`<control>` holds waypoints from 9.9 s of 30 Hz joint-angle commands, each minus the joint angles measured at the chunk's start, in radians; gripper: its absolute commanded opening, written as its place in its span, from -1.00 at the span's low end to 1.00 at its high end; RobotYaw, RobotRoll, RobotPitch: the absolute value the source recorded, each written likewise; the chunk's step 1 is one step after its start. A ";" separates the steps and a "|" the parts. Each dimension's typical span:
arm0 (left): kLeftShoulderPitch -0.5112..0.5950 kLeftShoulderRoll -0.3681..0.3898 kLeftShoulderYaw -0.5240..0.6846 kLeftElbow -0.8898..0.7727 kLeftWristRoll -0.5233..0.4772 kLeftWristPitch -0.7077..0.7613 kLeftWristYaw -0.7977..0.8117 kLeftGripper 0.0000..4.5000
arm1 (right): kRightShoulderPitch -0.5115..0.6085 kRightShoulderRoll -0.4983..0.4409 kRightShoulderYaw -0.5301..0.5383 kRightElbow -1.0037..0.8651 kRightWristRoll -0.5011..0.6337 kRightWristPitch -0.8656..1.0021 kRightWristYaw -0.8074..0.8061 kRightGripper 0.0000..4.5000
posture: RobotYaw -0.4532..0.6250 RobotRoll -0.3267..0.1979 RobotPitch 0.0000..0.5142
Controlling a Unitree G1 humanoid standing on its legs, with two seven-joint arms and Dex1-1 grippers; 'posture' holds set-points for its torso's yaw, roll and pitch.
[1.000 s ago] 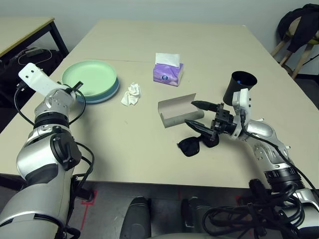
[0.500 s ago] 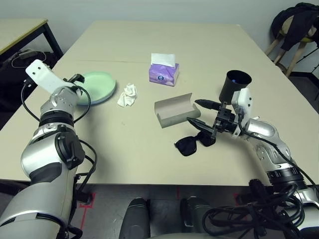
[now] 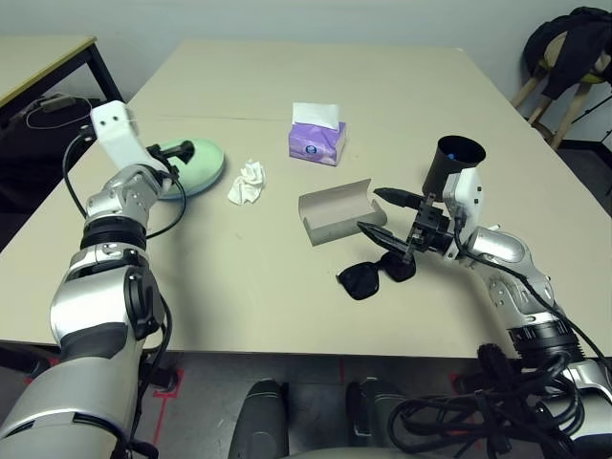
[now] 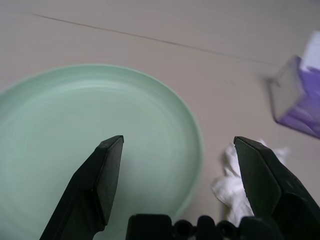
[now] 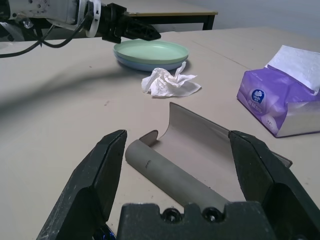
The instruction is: Organize and tidy the items on the table.
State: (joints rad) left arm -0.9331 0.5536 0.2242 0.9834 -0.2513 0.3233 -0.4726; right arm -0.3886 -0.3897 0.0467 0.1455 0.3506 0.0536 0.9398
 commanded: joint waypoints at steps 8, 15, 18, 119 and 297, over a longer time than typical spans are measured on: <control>0.039 0.043 -0.180 -0.066 0.124 -0.050 -0.303 0.99 | 0.014 -0.020 -0.015 -0.030 -0.001 0.009 -0.008 1.00 | 0.00 0.25 -0.77; -0.004 0.006 -0.199 0.011 0.165 -0.075 -0.297 0.99 | 0.022 -0.030 -0.018 -0.049 0.004 0.024 -0.014 1.00 | -0.01 0.25 -0.76; -0.025 -0.028 -0.180 0.051 0.162 -0.092 -0.251 0.99 | 0.025 -0.038 -0.017 -0.041 -0.006 0.052 -0.030 1.00 | -0.01 0.25 -0.76; 0.078 0.023 -0.032 -0.195 -0.017 -0.013 -0.525 0.99 | -0.007 0.059 0.000 -0.103 -0.097 0.084 -0.251 1.00 | 0.04 0.25 -0.72; 0.478 0.037 -0.252 -0.749 -0.118 -0.427 -0.888 1.00 | -0.699 -0.257 0.534 -0.191 -0.648 0.332 0.637 -0.81 | 0.06 0.25 -0.51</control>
State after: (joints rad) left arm -0.4554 0.5915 -0.0357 0.2379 -0.3694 -0.1139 -1.3734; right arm -1.0712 -0.6519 0.5977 -0.0611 -0.3033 0.3932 1.5889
